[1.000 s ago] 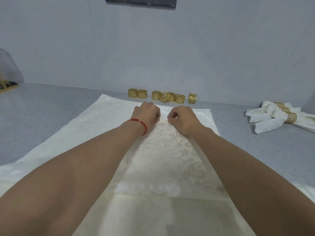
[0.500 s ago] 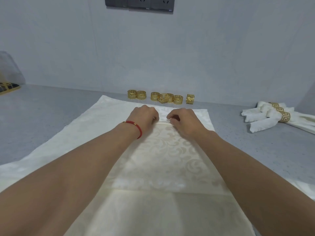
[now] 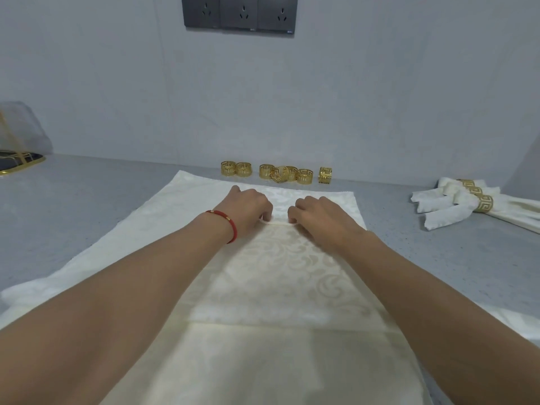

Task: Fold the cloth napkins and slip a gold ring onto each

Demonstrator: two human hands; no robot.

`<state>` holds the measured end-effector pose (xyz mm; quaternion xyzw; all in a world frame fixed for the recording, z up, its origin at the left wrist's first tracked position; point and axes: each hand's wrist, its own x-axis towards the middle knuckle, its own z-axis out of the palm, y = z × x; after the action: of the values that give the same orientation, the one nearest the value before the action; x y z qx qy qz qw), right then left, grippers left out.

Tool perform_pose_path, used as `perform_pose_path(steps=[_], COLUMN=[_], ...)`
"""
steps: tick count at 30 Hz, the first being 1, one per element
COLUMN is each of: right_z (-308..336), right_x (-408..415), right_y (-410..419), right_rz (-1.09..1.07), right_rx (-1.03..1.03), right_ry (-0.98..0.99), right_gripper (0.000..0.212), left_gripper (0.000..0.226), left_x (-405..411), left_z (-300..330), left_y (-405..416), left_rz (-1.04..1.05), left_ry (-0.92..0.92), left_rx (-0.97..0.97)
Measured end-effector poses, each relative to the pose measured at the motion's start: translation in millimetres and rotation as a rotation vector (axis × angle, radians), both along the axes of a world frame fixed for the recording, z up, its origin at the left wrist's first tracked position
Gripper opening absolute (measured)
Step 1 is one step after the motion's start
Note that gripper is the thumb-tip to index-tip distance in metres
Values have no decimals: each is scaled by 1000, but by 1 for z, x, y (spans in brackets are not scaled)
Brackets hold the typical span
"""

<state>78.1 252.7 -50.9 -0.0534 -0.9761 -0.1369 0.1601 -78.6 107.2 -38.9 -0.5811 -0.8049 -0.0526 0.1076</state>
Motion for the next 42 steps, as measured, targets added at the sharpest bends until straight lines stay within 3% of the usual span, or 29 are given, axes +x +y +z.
perform_pose_path(steps=[3,5,8,13,19,22,25,27,31,34,37,40,42], right_z=[-5,-7,-10,-7,1,-1,-6,-7,-6,-2,1,2,4], right_x=[6,7,3,3,23,29,30,31,29,31,35,43,48], right_y=[3,4,7,-1,-8,-9,-6,-5,-12,-20,-28,-32,-32], right_rz=[-82,-150,-265,-323,-140,-155,-230,-275,-290,-253,-155,-87,-85], right_rx=[-307,-615,-802,-474,-53,-151,-522,-615,-449,-158,62,132,66], right_ry=[8,151,208,153,-67,-56,118,142,100,78,16,-62,-117], right_gripper=[27,30,24,5,38,25,19,19,17,13,26,28,24], left_gripper=[28,32,29,20,26,27,31,33,35,27,23,28,28], left_x=[6,9,9,8,14,17,18,18,17,18,23,29,27], left_z=[0,-5,-14,-17,-10,-10,-13,-18,-20,-17,-13,-7,-3], left_y=[-6,-9,-7,-9,-23,-28,-31,-32,-31,-33,-38,-42,-45], left_rz=[8,91,237,158,44,65,167,242,238,208,156,73,48], left_ry=[27,-183,-425,-86,101,82,-146,-261,-238,-44,158,224,182], left_rx=[11,152,326,153,109,96,195,297,199,106,73,7,-42])
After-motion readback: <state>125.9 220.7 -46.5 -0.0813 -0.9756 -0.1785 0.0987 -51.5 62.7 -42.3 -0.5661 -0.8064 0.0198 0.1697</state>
